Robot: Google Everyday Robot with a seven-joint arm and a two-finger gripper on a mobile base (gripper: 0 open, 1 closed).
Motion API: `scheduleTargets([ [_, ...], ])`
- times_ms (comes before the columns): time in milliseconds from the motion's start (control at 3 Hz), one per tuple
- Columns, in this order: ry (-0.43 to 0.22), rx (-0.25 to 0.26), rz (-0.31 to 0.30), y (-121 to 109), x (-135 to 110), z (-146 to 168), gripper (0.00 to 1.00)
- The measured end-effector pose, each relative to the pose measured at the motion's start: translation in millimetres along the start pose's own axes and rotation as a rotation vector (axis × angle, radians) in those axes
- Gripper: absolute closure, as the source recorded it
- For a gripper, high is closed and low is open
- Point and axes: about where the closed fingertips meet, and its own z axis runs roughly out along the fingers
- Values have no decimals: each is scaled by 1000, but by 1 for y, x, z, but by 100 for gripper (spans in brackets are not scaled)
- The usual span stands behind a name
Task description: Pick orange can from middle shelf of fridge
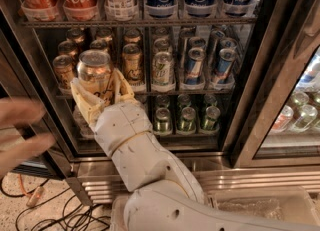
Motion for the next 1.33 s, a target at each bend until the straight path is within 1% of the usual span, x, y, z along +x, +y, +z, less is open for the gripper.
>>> scheduleTargets([
  [1000, 0, 0, 0, 0, 0, 0, 11],
  [1333, 0, 0, 0, 0, 0, 0, 0],
])
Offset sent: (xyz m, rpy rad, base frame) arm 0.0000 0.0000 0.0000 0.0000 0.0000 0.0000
